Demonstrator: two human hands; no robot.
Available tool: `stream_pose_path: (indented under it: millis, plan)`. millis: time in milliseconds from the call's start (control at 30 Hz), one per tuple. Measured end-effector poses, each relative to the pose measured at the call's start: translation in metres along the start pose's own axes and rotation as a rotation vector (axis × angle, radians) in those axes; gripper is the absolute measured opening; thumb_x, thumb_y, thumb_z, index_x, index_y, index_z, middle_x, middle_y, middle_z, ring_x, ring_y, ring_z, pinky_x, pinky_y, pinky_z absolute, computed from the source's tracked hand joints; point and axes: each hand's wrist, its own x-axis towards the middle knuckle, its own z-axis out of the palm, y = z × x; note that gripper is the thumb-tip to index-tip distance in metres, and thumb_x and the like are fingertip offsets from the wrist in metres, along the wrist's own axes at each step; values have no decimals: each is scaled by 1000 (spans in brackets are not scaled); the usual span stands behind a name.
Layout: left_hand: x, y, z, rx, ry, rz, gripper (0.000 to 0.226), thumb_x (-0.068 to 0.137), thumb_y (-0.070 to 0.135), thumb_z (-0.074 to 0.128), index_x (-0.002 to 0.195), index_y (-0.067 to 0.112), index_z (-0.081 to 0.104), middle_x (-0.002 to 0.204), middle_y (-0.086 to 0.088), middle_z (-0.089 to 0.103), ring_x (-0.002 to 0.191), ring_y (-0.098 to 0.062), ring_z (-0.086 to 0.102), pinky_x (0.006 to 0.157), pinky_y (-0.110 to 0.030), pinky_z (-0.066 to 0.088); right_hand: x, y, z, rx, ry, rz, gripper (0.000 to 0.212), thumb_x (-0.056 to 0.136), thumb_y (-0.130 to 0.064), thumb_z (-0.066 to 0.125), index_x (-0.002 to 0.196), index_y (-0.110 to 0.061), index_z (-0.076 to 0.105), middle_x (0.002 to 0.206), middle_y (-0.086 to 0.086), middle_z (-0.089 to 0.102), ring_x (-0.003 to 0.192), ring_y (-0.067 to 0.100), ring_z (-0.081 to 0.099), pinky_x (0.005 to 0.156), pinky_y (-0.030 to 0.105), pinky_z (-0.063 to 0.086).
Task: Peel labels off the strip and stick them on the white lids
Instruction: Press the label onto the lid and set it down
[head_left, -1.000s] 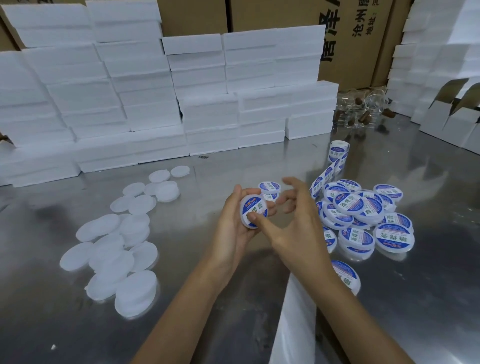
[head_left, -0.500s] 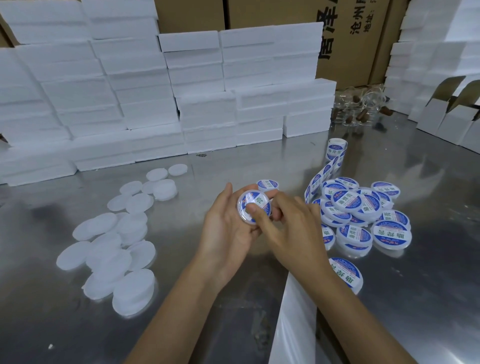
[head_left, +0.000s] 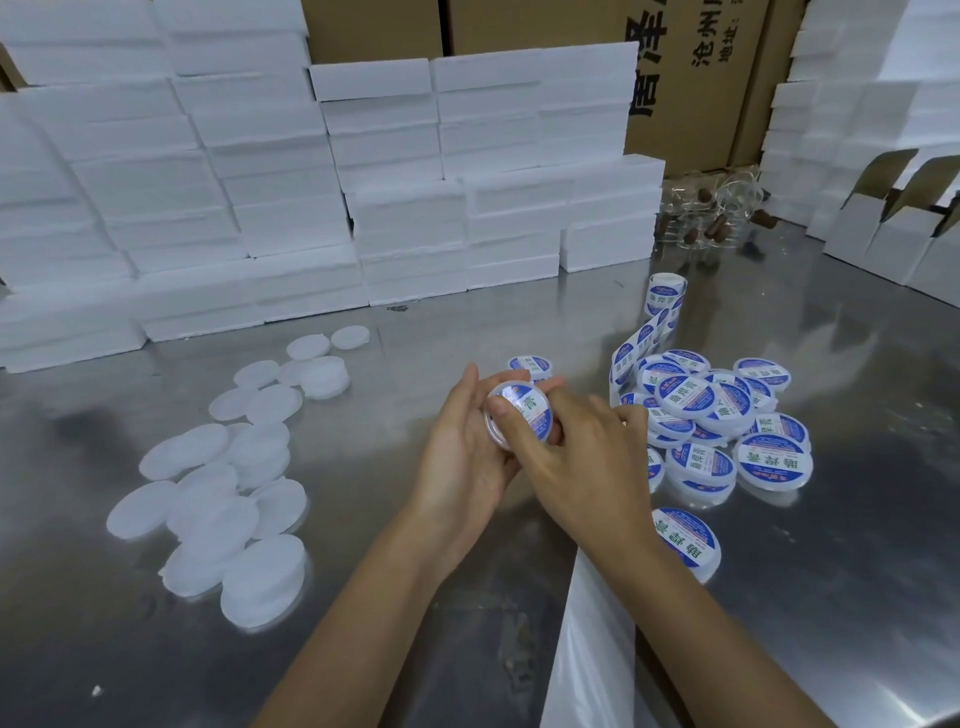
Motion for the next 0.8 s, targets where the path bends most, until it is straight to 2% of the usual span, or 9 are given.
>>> stream_pose_path:
  millis: [100, 167, 267, 333, 400, 467, 633, 800]
  plan:
    - [-1, 1, 0, 21, -34, -12, 44, 99, 39, 41, 111, 9, 71, 129, -13, 68, 118, -25, 64, 101, -36, 49, 0, 3, 0, 37, 40, 19, 50, 95, -60, 31, 77, -23, 61, 64, -4, 62, 67, 18, 57, 86, 38, 35]
    - [0, 0, -2, 86, -38, 3, 35, 95, 27, 49, 121, 9, 64, 125, -11, 68, 109, -23, 66, 93, -34, 53, 2, 5, 2, 70, 59, 21, 50, 99, -51, 30, 75, -19, 61, 61, -3, 60, 64, 19, 56, 88, 39, 35]
    - [0, -1, -7, 349, -22, 81, 33, 97, 4, 49, 126, 13, 63, 120, -9, 70, 100, -19, 69, 85, -33, 58, 4, 7, 2, 116, 106, 38, 48, 103, -39, 33, 68, -17, 56, 57, -1, 58, 59, 22, 53, 88, 41, 36]
    - [-1, 1, -11, 485, -23, 168, 36, 95, -1, 58, 125, 16, 66, 118, -8, 72, 97, -20, 70, 81, -34, 60, 5, 8, 2, 158, 128, 41, 42, 104, -31, 38, 65, -22, 48, 54, -3, 54, 55, 22, 50, 87, 42, 37]
    - [-3, 5, -14, 505, -12, 229, 38, 89, -3, 68, 124, 14, 68, 110, -8, 75, 87, -20, 72, 68, -29, 59, 6, 9, 0, 206, 131, 32, 40, 103, -34, 37, 64, -27, 42, 51, -5, 49, 54, 21, 47, 87, 41, 36]
    - [-4, 7, -14, 488, 32, 264, 39, 84, -3, 75, 119, 13, 70, 99, -10, 77, 78, -21, 74, 63, -26, 58, 8, 10, -1, 258, 119, 30, 41, 101, -42, 35, 64, -26, 44, 52, -5, 50, 57, 19, 49, 90, 38, 34]
    - [-3, 9, -16, 360, 194, 305, 31, 78, 1, 80, 105, 14, 71, 88, -18, 77, 75, -28, 76, 67, -26, 60, 7, 10, -1, 252, 95, -16, 51, 95, -57, 38, 60, -21, 41, 49, -8, 44, 59, 12, 50, 92, 35, 31]
    - [-3, 8, -17, 317, 268, 324, 13, 82, 12, 80, 93, 14, 74, 85, -19, 77, 73, -29, 76, 63, -28, 61, 5, 10, 4, 281, 19, -71, 44, 99, -48, 37, 64, -22, 40, 52, -6, 44, 60, 13, 49, 92, 39, 34]
